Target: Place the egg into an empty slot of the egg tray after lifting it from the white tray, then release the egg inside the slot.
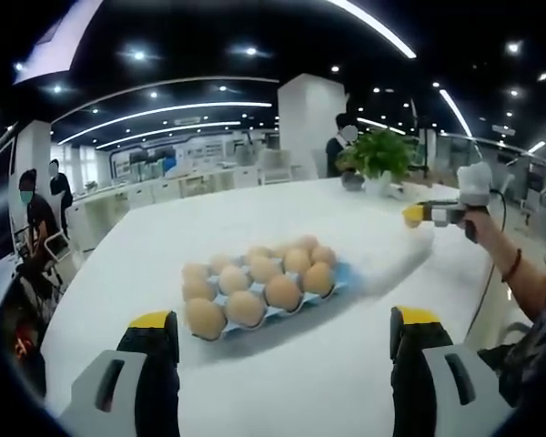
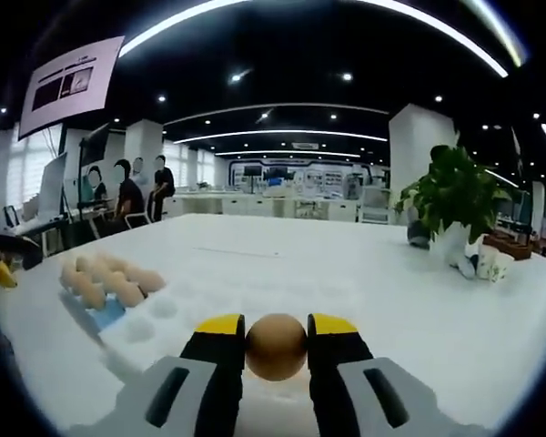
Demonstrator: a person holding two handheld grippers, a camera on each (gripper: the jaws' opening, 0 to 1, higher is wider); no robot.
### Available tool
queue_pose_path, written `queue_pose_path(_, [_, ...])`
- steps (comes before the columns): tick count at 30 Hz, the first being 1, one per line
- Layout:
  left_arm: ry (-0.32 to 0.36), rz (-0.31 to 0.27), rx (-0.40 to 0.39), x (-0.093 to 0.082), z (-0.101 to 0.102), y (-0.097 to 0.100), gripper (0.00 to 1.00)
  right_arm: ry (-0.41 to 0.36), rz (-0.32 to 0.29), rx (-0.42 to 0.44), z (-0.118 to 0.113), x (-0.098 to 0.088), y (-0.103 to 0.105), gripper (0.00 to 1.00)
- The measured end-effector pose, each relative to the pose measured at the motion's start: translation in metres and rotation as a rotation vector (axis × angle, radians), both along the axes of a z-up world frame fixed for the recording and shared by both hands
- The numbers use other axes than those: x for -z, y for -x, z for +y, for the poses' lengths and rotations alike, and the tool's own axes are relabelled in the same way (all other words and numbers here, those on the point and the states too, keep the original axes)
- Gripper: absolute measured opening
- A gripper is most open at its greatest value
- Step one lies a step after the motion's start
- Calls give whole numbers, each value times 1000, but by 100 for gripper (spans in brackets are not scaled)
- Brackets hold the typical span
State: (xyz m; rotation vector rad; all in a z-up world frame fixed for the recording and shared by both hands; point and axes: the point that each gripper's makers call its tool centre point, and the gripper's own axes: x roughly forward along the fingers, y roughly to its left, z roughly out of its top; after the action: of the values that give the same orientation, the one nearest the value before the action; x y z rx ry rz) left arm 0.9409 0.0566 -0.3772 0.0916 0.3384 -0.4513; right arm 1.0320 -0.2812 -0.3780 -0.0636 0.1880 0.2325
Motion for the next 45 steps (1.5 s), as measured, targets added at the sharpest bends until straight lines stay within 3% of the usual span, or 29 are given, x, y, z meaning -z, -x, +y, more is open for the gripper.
queue_pose_path(25, [4, 7, -10, 4, 11, 2, 98, -5, 0, -232, 115, -6, -3, 27])
queue_pose_path(45, [9, 18, -20, 8, 22, 0, 98, -12, 41, -352, 179, 6, -2, 27])
